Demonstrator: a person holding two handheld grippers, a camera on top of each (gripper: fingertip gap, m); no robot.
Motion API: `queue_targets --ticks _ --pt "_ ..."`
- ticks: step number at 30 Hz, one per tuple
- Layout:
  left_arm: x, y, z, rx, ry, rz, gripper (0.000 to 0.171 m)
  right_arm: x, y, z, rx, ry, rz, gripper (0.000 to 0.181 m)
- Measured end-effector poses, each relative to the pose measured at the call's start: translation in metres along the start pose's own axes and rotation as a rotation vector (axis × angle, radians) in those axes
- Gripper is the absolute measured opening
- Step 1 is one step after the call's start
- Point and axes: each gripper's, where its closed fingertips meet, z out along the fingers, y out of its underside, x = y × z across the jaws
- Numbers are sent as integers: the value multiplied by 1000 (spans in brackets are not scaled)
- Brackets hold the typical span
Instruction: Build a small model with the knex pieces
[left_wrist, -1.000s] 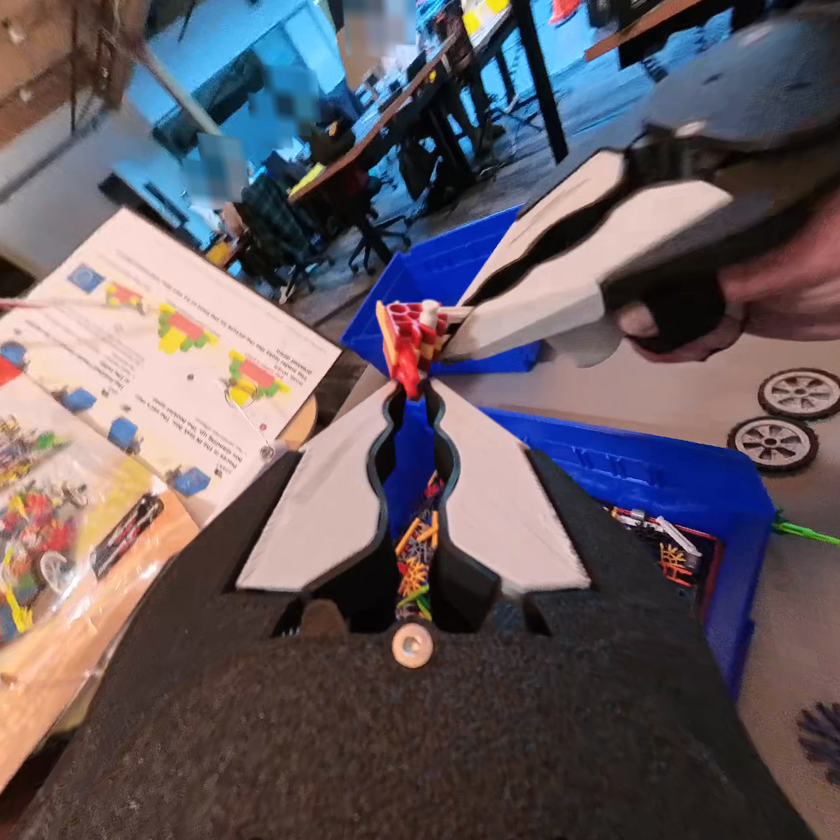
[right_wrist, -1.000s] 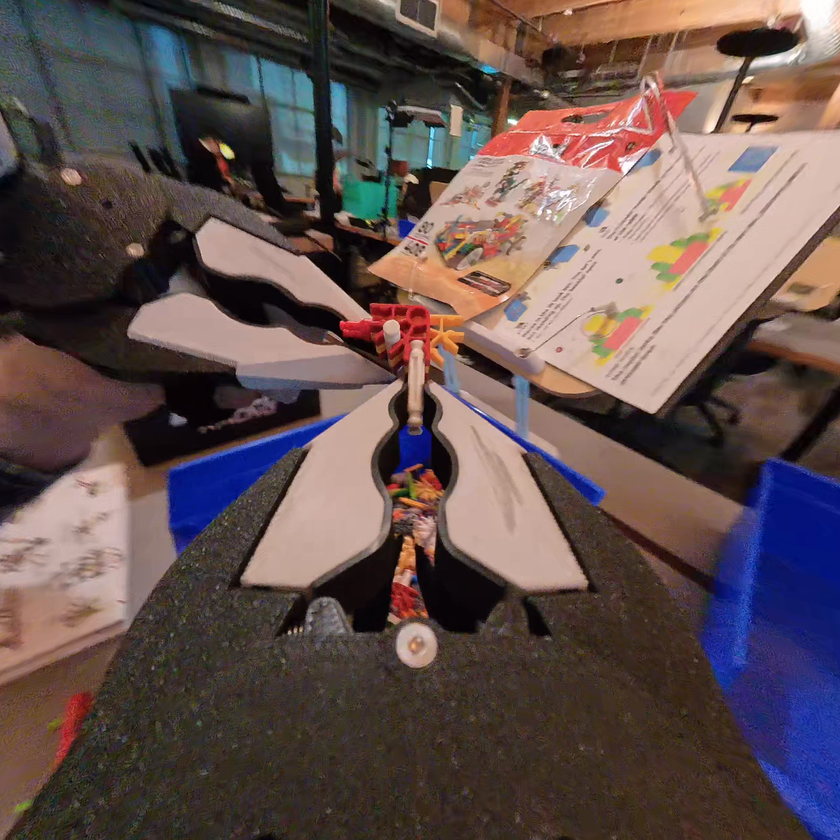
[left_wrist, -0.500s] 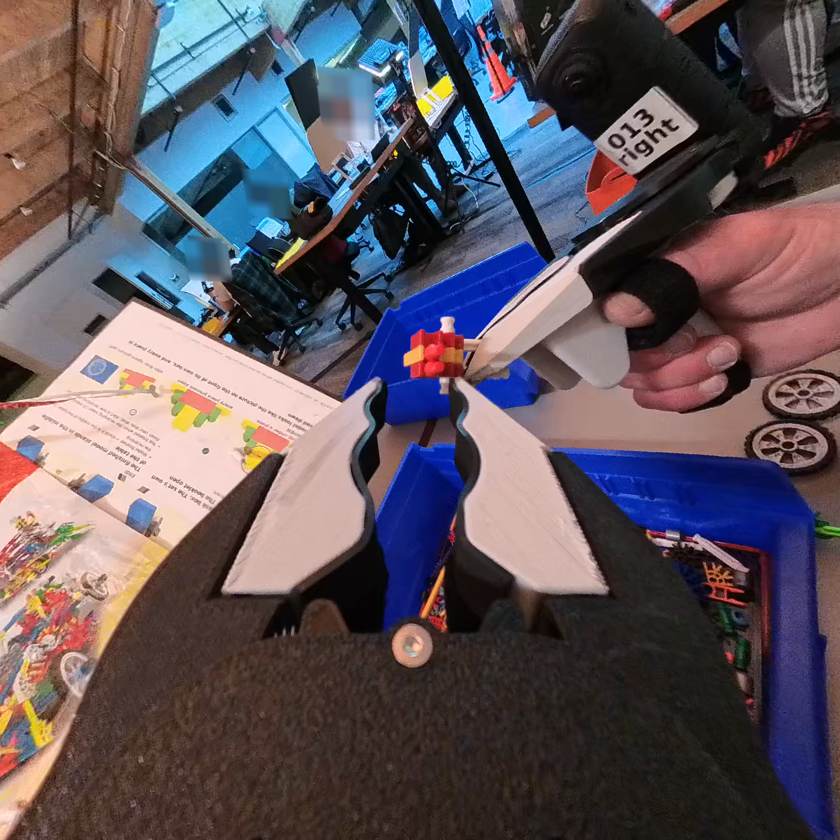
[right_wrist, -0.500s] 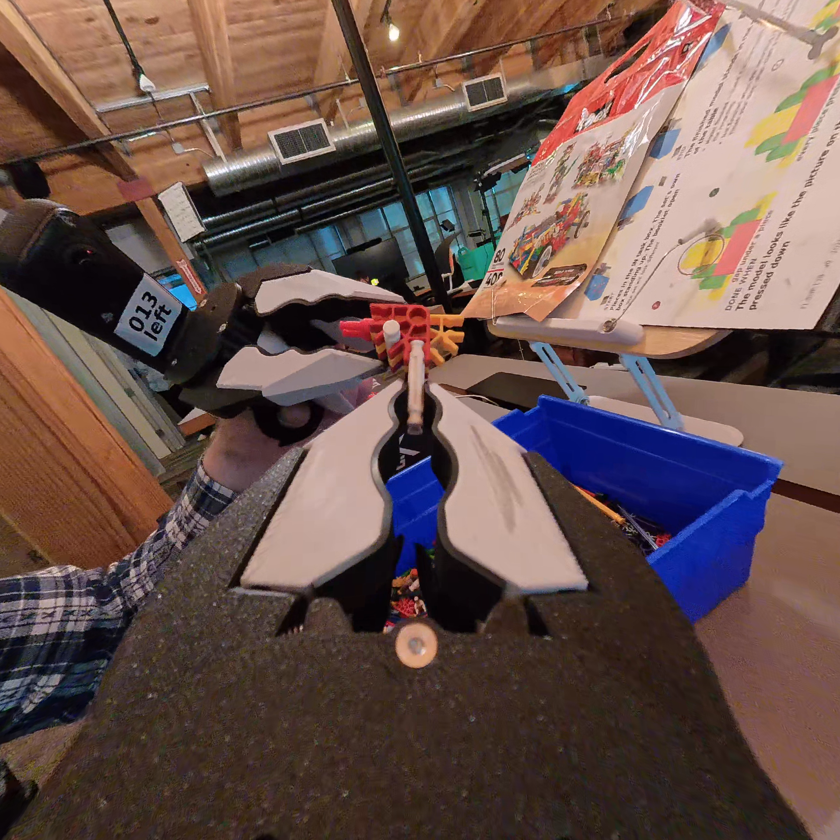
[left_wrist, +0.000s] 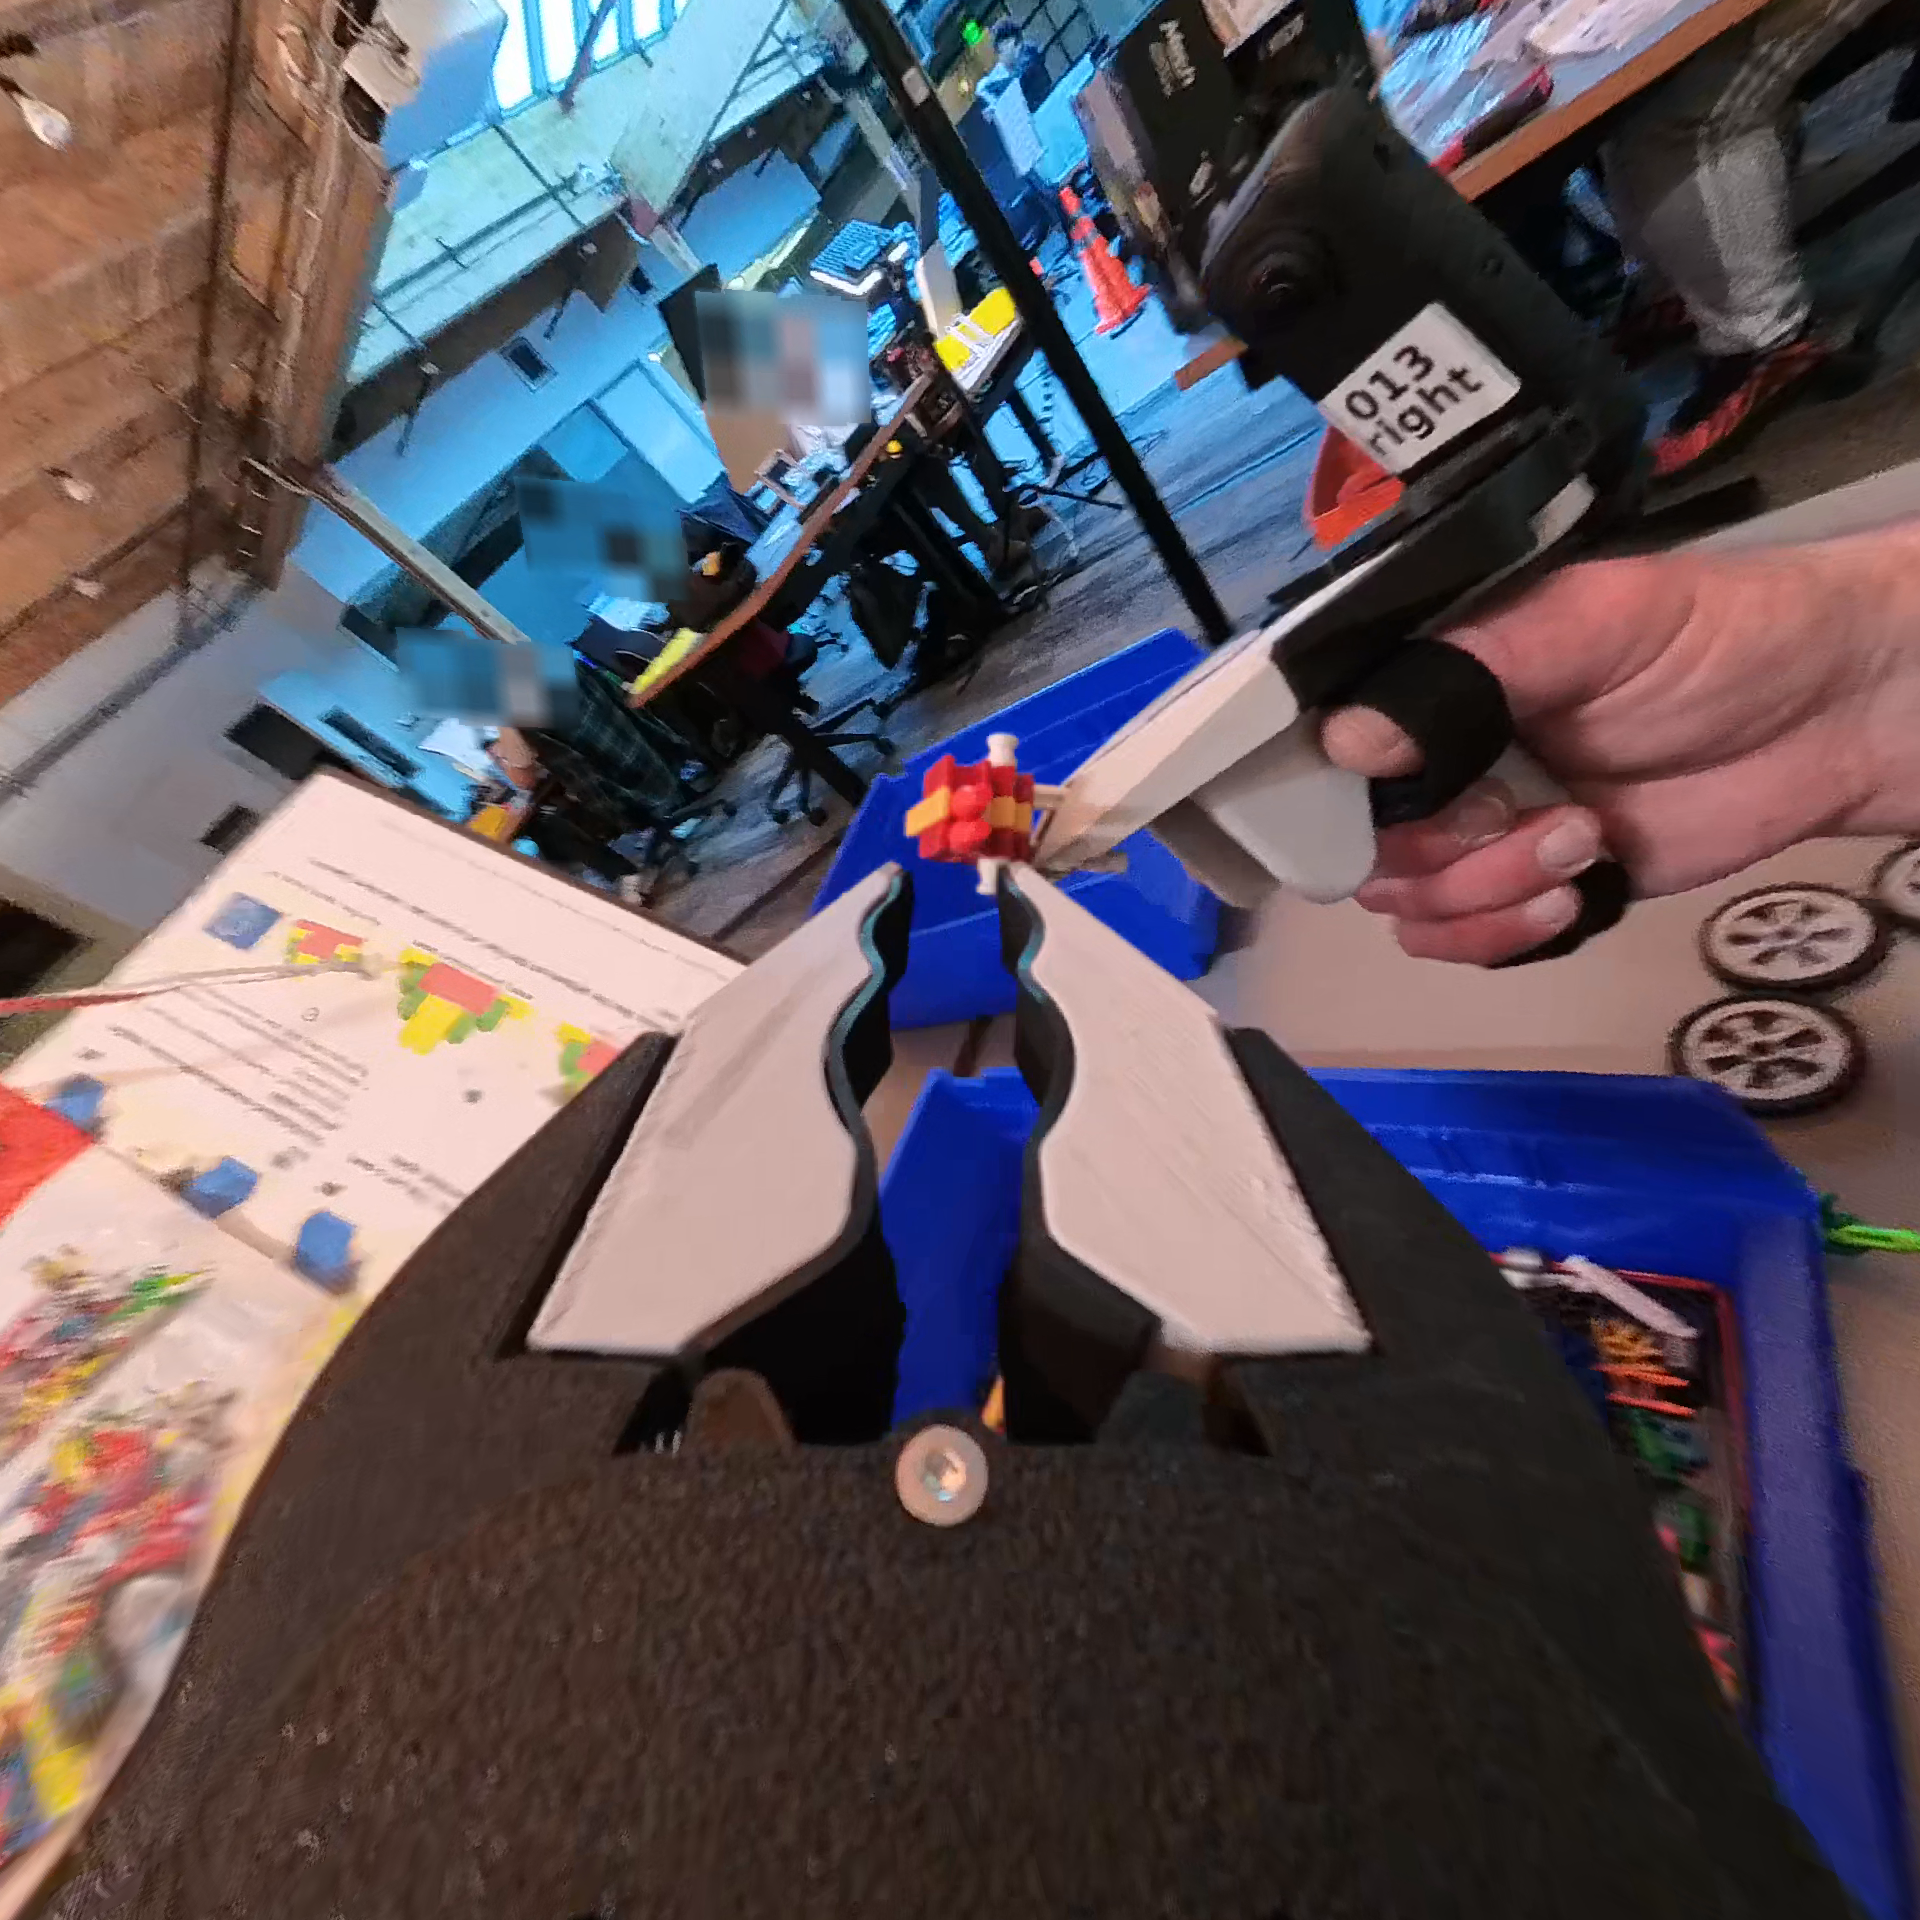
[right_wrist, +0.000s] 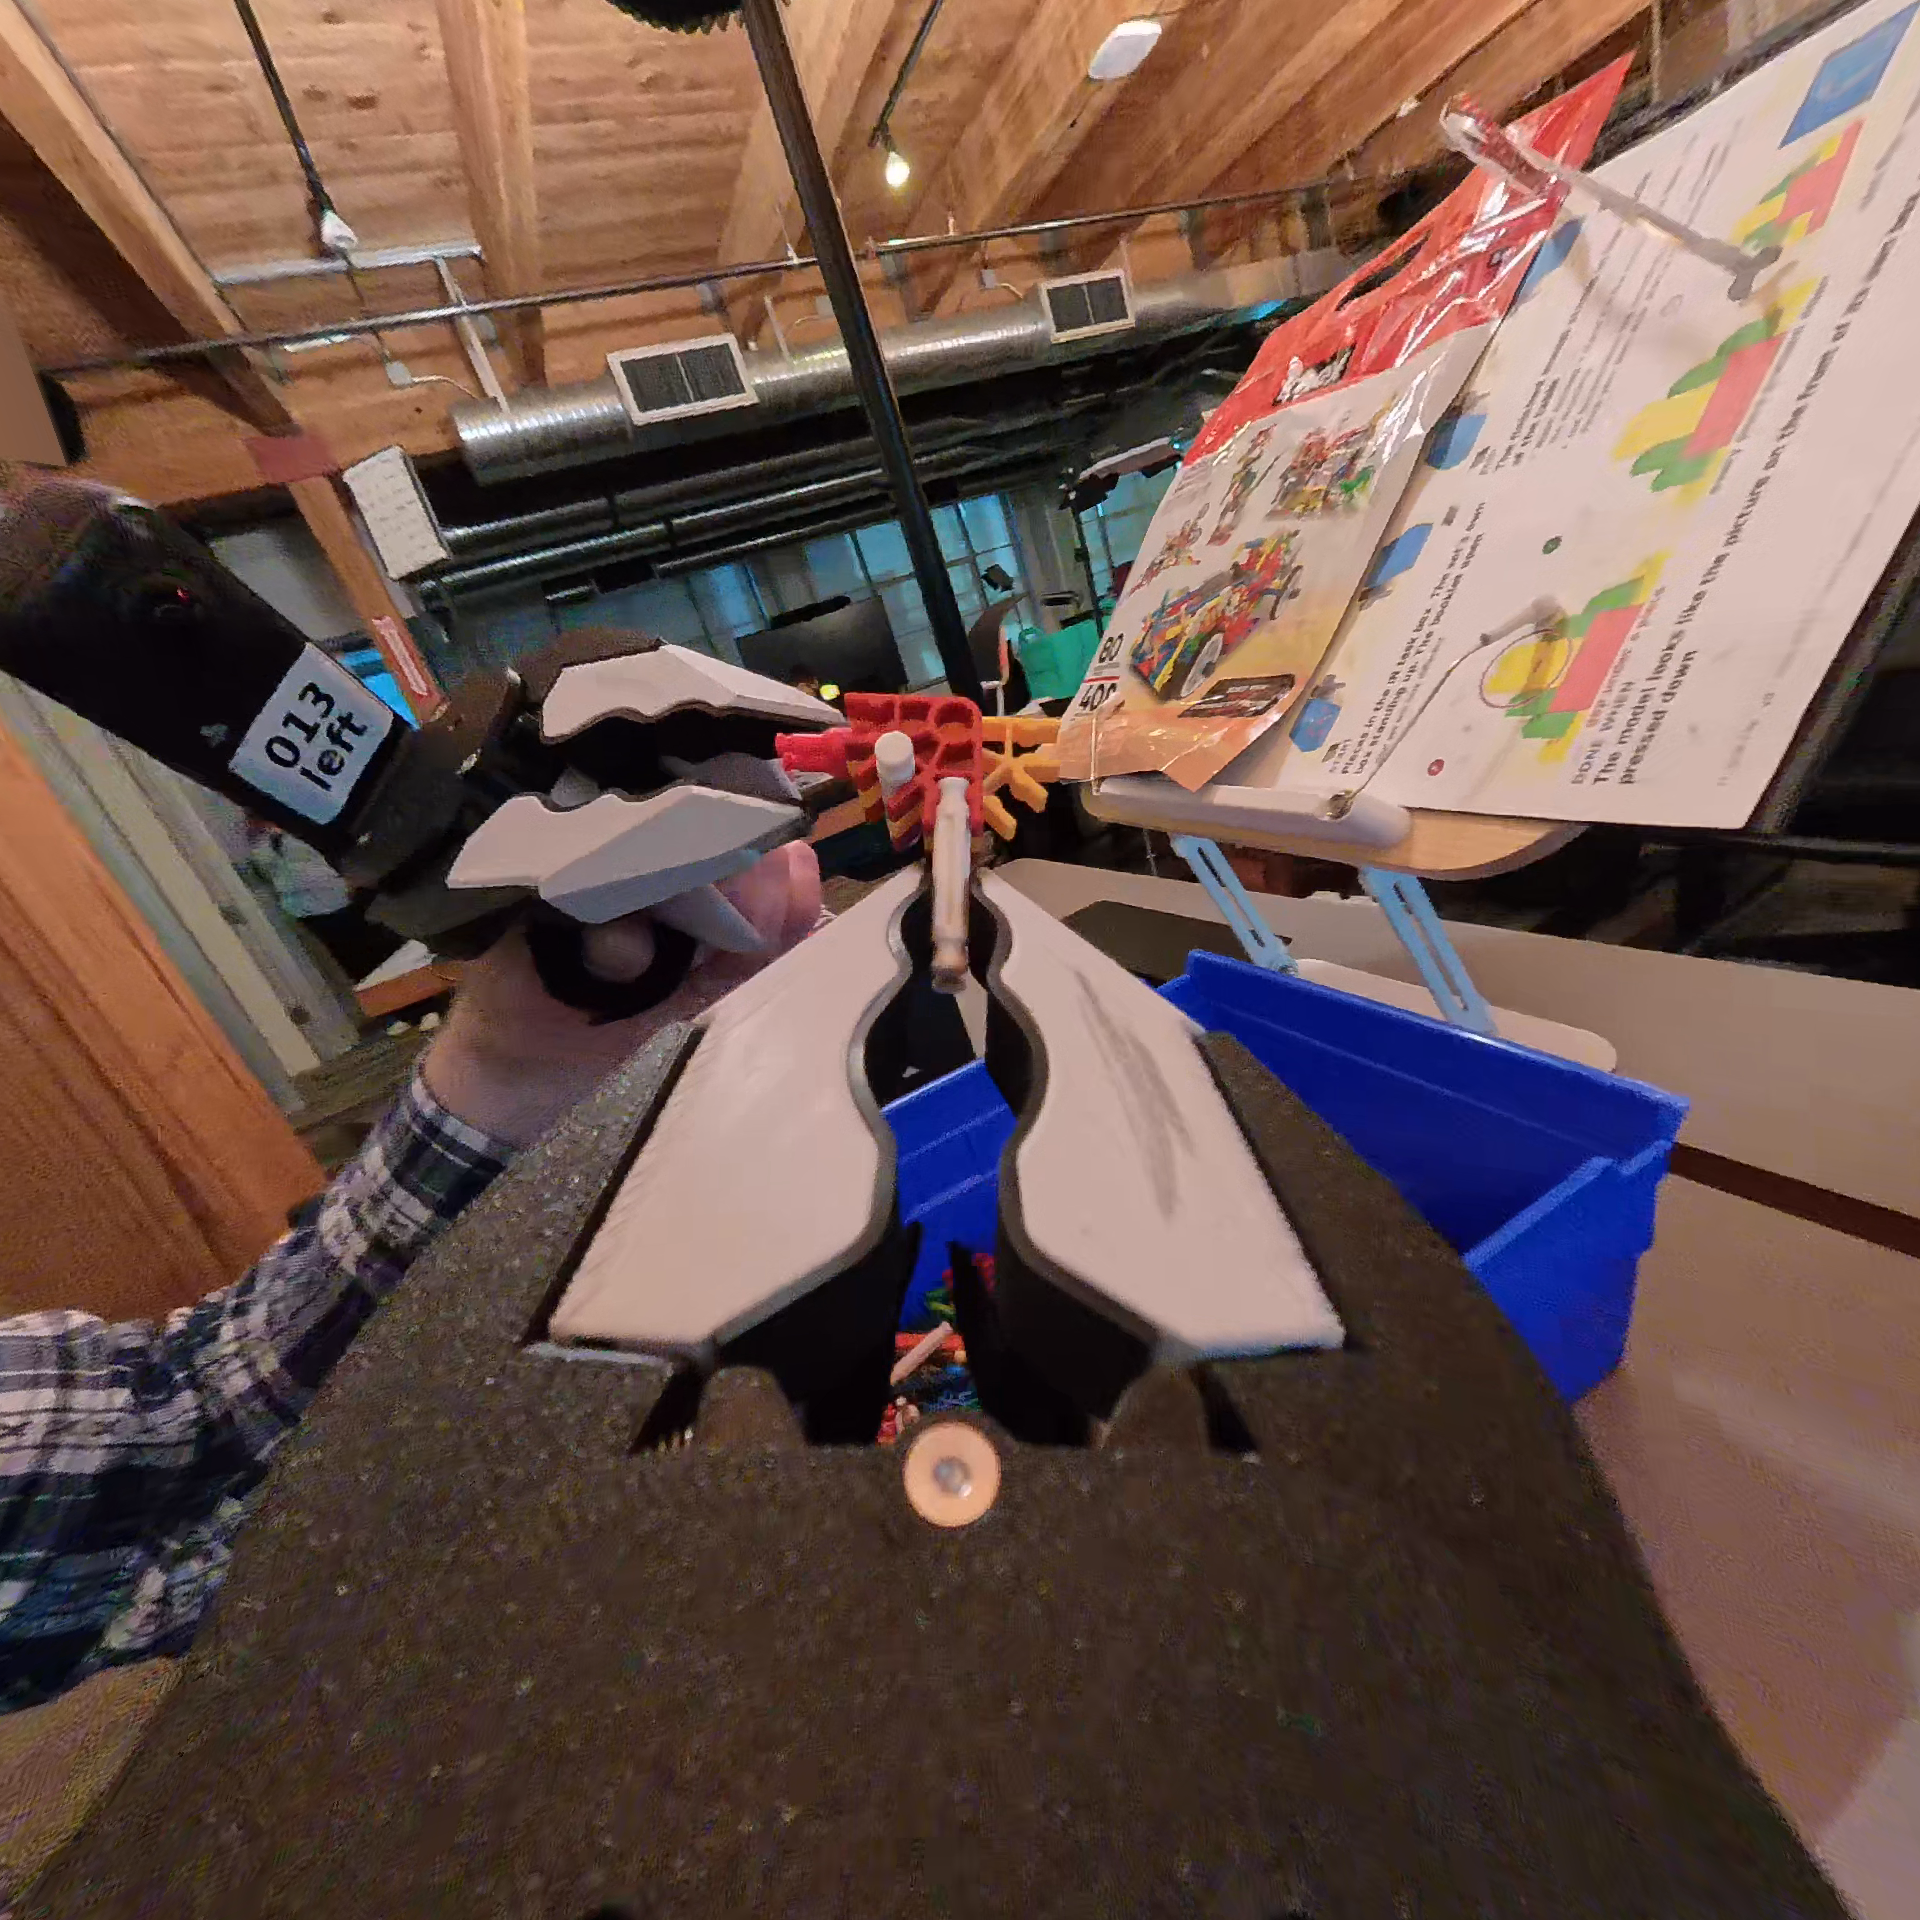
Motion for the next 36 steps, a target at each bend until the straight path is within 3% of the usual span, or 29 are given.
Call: queue_targets --ticks 2,8,10,13,18,24,36 --pt "5 2 1 9 56 -72 23 3 -1 -1 -9 50 -85 4" --pt "9 -5 2 104 145 -263 22 6 -9 -4 16 180 -346 3" --pt "10 -8 1 153 208 -380 23 3 -5 -2 -12 185 -437 4" --pt "10 -17 -3 239 292 -526 18 -6 -5 0 20 138 -428 4" --pt "7 -13 -3 249 311 -580 18 -5 -7 -1 43 139 -423 4" --pt "-2 -16 -7 300 307 -639 31 -3 -15 -5 105 147 -390 4" --pt "4 -24 -2 337 299 -634 18 -5 -22 -11 147 133 -389 4"
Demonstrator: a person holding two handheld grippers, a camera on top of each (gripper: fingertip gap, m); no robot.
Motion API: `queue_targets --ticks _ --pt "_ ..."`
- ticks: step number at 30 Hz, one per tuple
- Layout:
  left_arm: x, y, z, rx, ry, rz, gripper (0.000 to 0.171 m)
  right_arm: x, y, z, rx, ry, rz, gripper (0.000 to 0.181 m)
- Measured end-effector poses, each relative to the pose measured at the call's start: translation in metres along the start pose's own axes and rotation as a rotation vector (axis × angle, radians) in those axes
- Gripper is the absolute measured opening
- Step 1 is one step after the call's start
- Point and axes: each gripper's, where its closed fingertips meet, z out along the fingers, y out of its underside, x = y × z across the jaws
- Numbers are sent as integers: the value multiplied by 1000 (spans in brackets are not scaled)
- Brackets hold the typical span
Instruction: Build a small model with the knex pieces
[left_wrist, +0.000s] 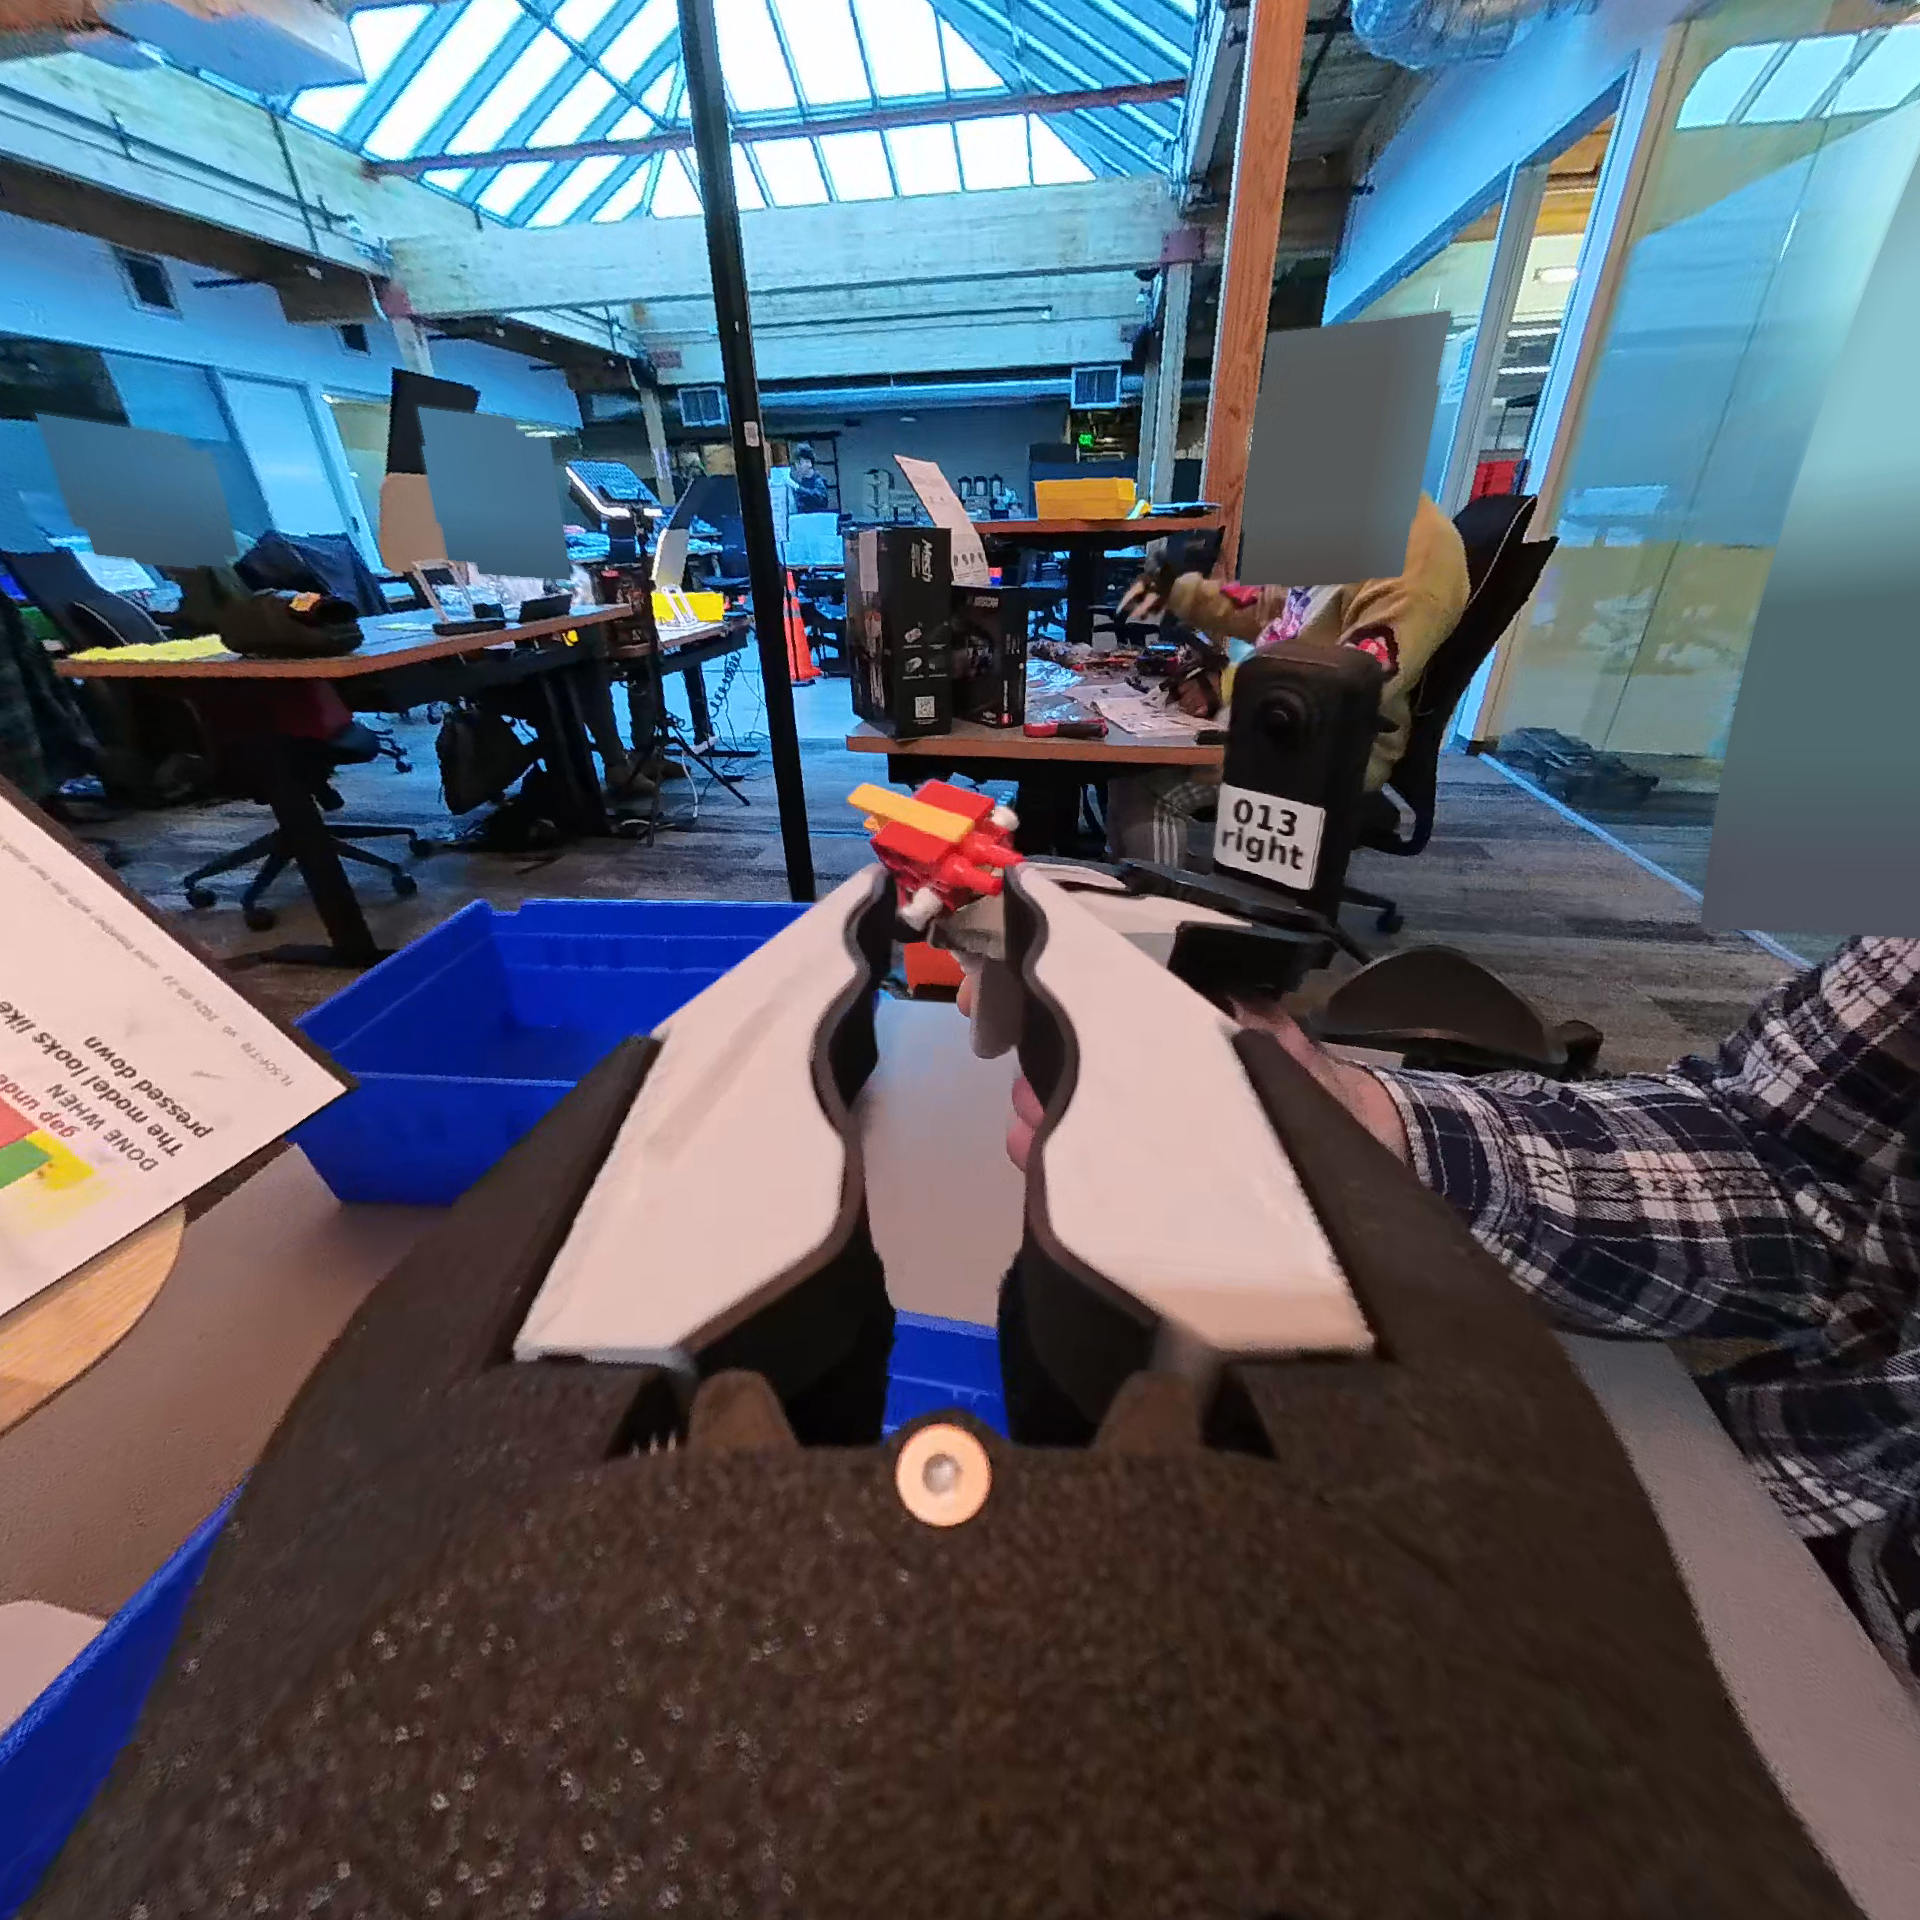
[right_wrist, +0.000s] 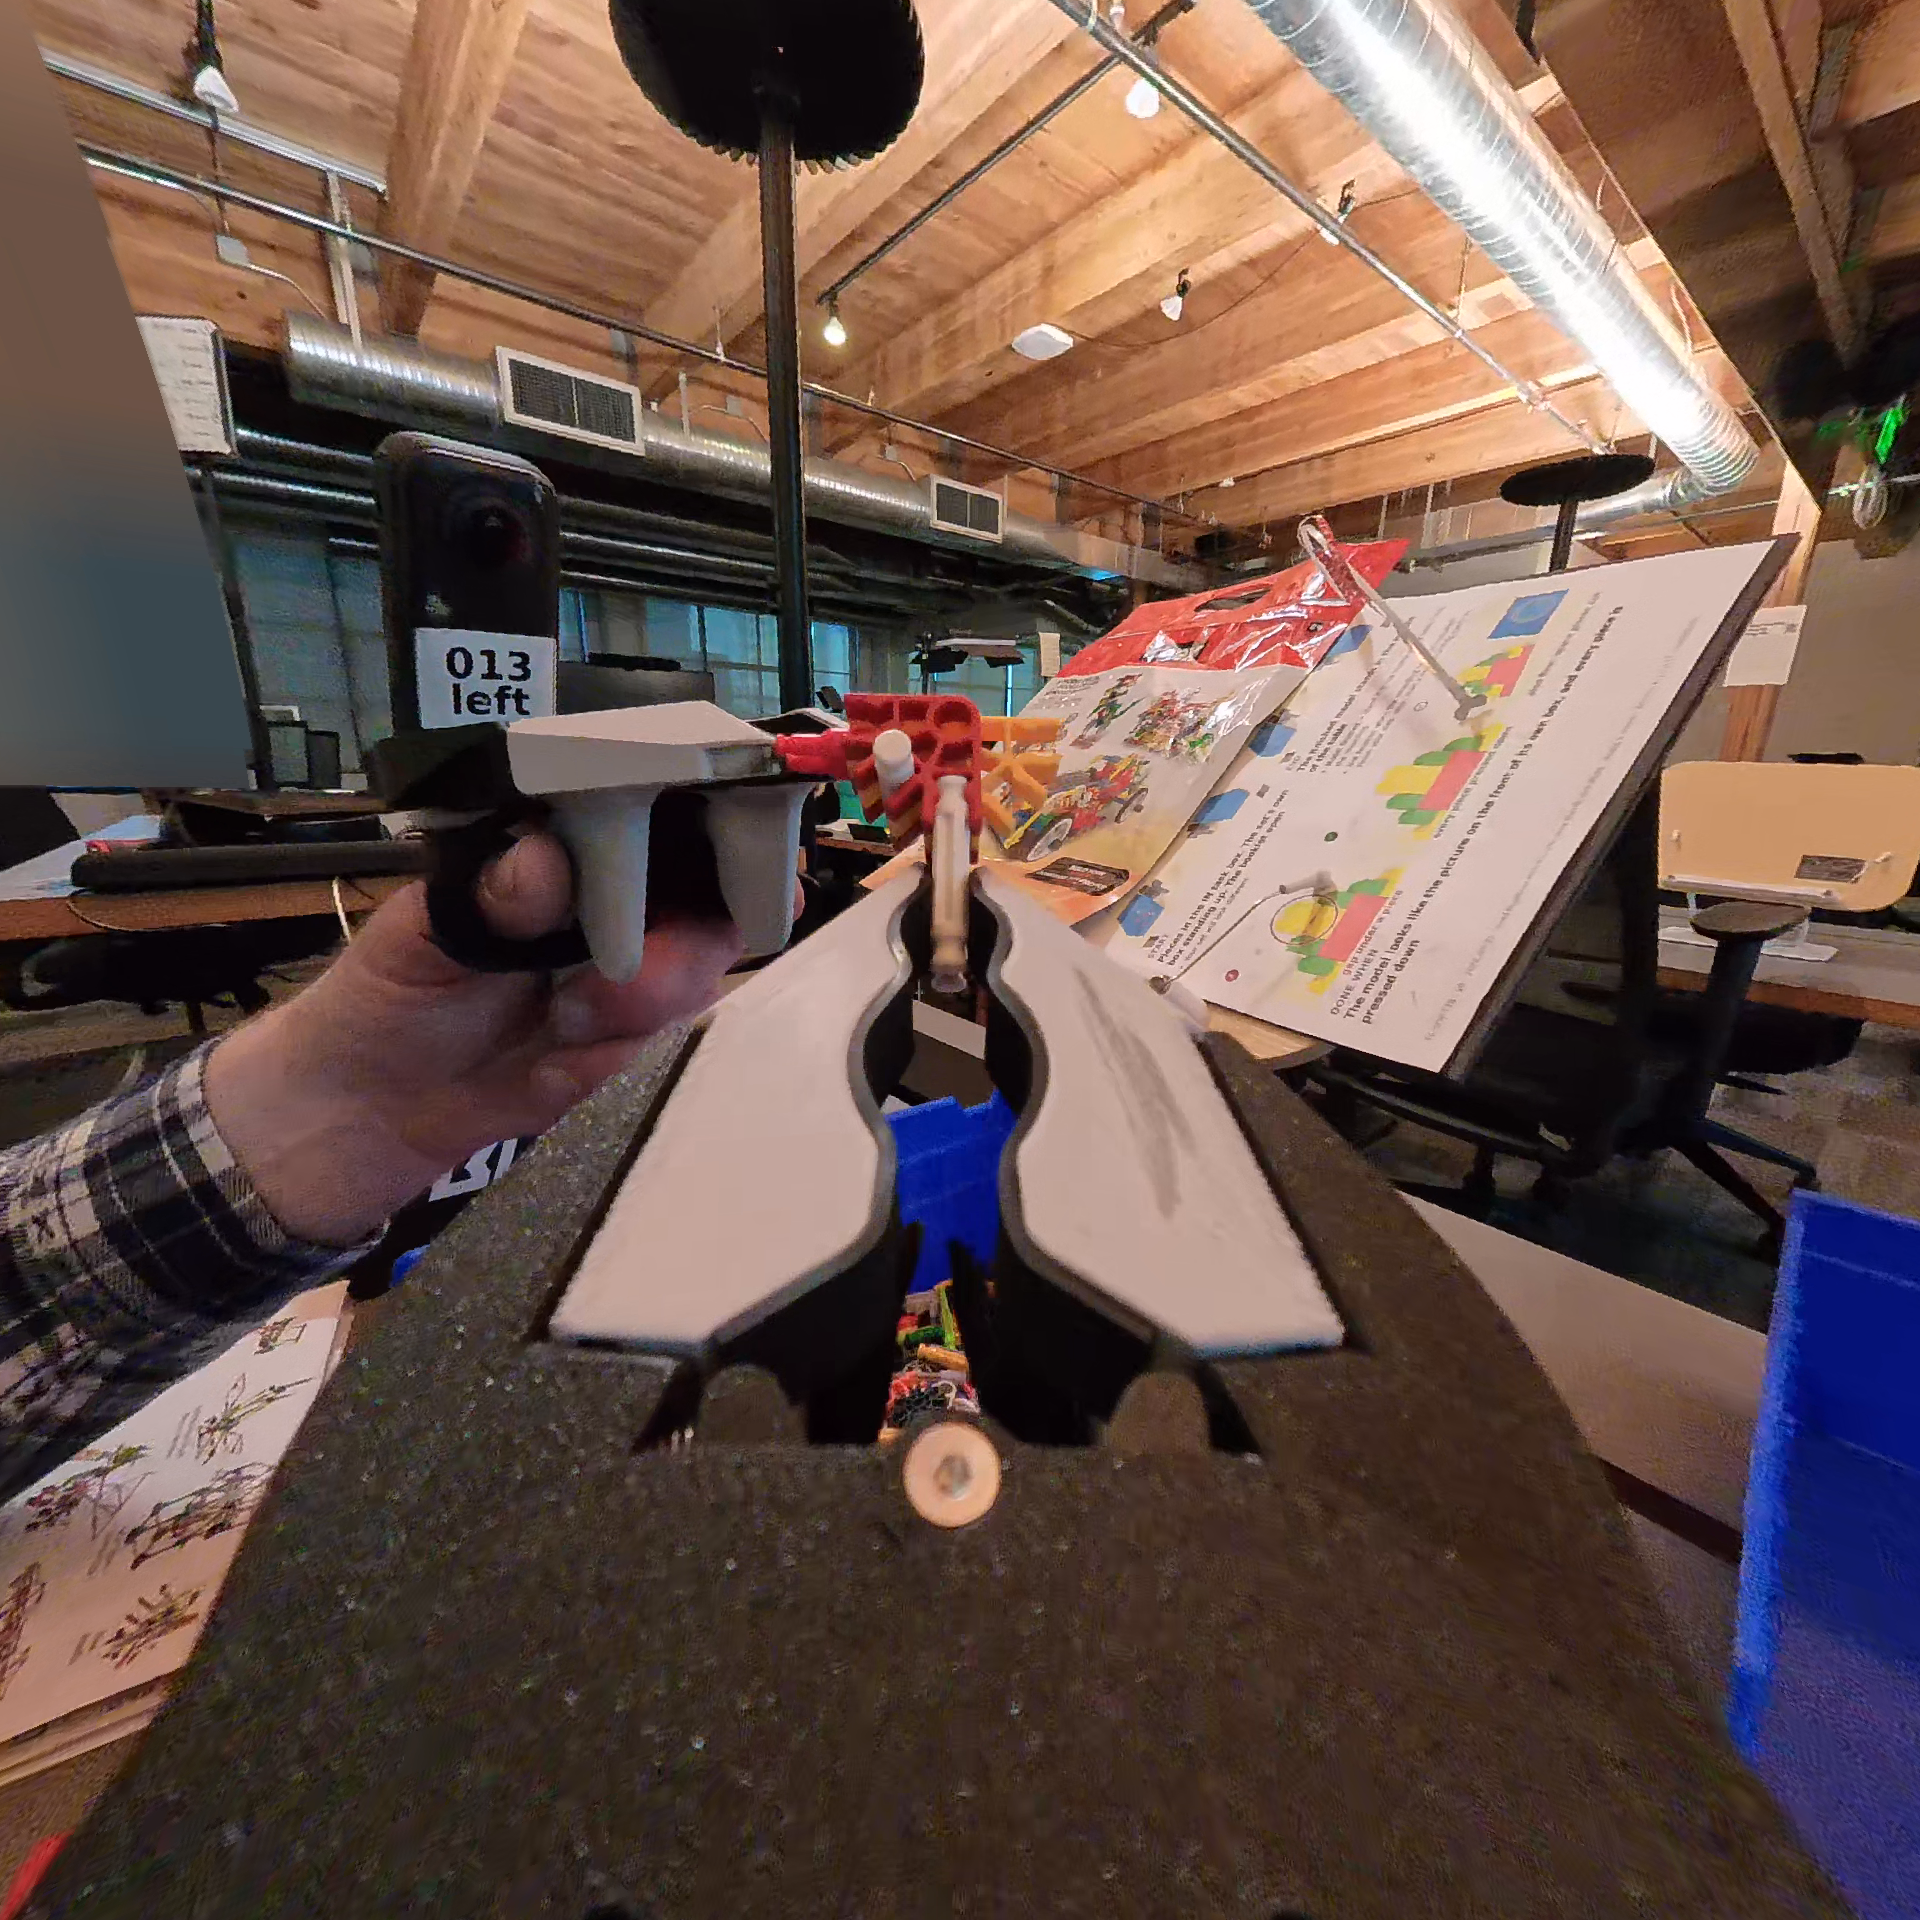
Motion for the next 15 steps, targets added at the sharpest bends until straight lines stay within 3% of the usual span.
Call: queue_targets --ticks 7,15 --pt "6 -1 4 20 17 -21 3 1 -4 -2 4 50 -87 4" --pt "6 -6 2 85 88 -164 3 -3 -7 -2 -28 87 -219 6"
